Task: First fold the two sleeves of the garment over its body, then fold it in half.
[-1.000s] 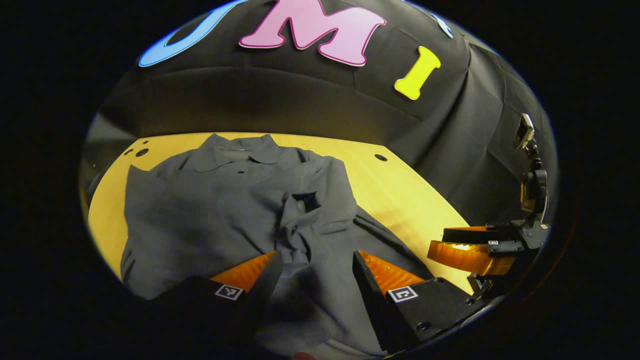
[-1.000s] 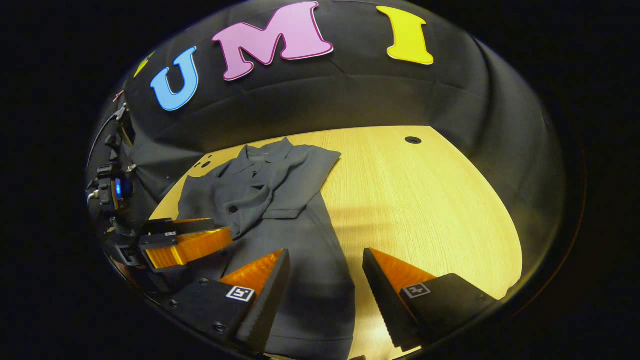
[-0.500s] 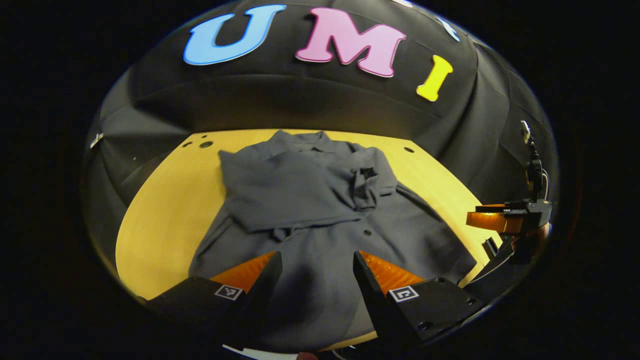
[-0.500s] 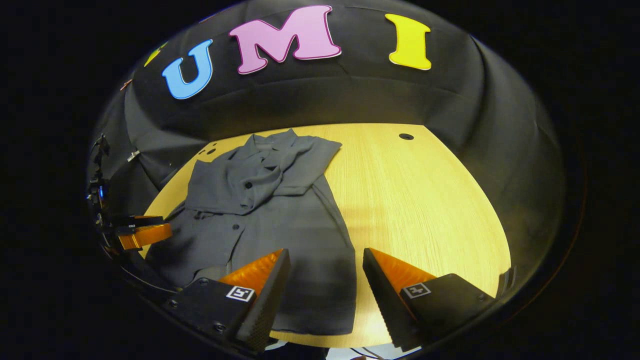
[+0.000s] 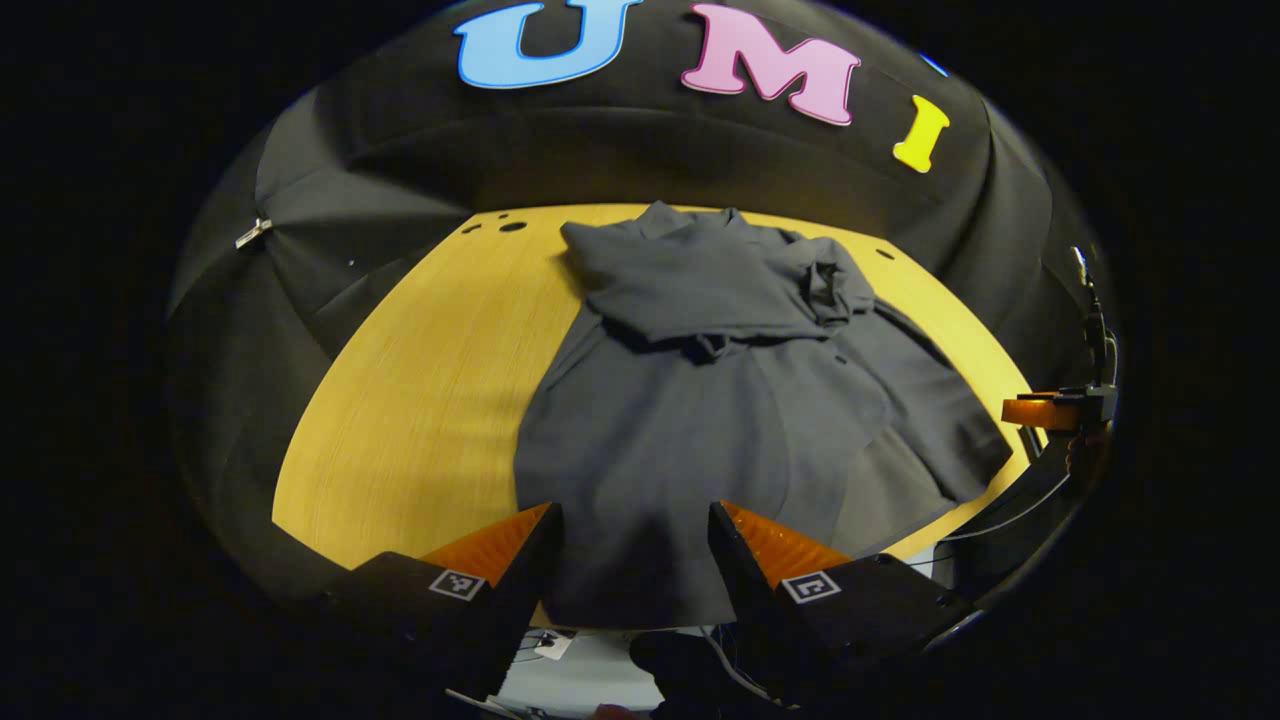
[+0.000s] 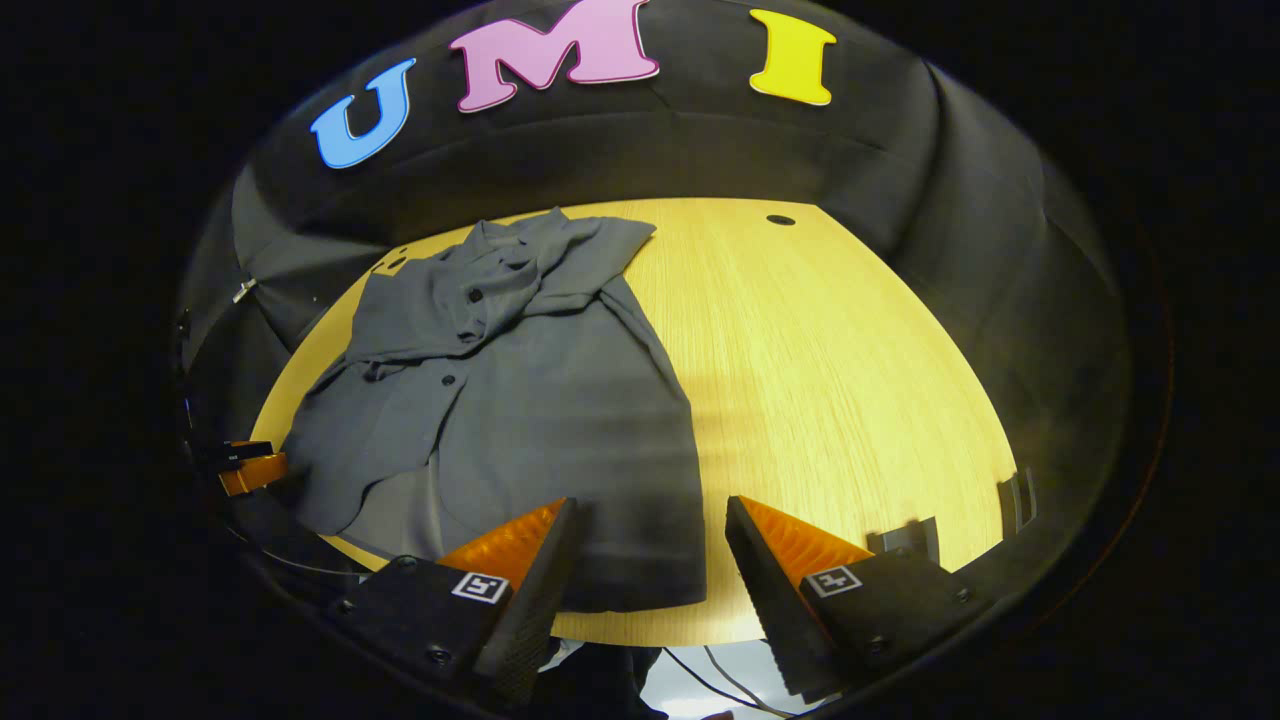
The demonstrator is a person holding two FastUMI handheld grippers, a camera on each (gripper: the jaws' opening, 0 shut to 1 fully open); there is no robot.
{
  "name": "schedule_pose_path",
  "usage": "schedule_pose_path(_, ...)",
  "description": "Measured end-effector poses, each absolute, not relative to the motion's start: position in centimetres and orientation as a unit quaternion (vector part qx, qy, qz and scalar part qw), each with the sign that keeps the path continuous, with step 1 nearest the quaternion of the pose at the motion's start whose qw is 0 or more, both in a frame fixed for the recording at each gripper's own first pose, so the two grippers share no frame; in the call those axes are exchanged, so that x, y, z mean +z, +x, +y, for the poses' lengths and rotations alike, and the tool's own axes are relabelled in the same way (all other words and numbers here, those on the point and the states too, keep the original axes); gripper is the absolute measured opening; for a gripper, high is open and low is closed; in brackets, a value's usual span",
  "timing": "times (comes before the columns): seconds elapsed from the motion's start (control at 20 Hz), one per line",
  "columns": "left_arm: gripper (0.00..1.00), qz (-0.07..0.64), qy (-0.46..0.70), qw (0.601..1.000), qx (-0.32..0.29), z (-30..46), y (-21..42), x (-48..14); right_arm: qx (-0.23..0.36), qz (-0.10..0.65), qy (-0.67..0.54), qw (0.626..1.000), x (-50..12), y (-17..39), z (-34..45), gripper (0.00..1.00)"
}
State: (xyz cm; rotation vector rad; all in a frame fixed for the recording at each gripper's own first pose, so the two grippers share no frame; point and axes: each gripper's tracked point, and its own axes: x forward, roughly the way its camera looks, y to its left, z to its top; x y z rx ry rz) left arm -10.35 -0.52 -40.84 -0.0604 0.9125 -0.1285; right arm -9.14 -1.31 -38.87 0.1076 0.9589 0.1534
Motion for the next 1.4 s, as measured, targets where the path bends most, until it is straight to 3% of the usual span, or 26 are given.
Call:
schedule_pose_path(0.15,0.88,0.462,-0.024,0.886,-0.038,1.0,-10.8,-42.4,0.079,0.482,0.041,0.871,-40.7,-9.9,-0.5,0.92)
schedule_pose_path(0.2,0.92,0.467,-0.025,0.884,-0.032,1.2,-10.9,-42.7,0.078,0.488,0.036,0.869,-41.4,-9.8,-0.4,0.92)
schedule_pose_path(0.3,0.92,0.476,-0.010,0.879,-0.024,1.5,-11.0,-43.5,0.072,0.499,0.022,0.863,-42.5,-10.1,-0.5,0.92)
schedule_pose_path(0.65,0.95,0.467,-0.006,0.883,-0.041,0.8,-10.3,-44.0,0.098,0.495,0.020,0.863,-43.1,-10.1,0.4,0.93)
schedule_pose_path(0.7,0.91,0.468,0.003,0.882,-0.059,0.1,-10.1,-43.8,0.111,0.490,0.016,0.865,-42.8,-9.9,0.9,0.90)
schedule_pose_path(0.9,0.16,0.478,0.013,0.874,-0.086,-1.4,-8.8,-44.0,0.156,0.490,0.006,0.858,-42.4,-9.6,3.4,0.08)
schedule_pose_path(1.05,0.06,0.506,-0.024,0.858,-0.088,-1.5,-9.1,-43.7,0.148,0.508,0.035,0.848,-42.7,-9.8,3.1,0.05)
schedule_pose_path(1.4,0.06,0.540,-0.054,0.834,-0.096,0.2,-11.7,-42.2,0.170,0.513,0.046,0.840,-40.1,-14.2,2.6,0.05)
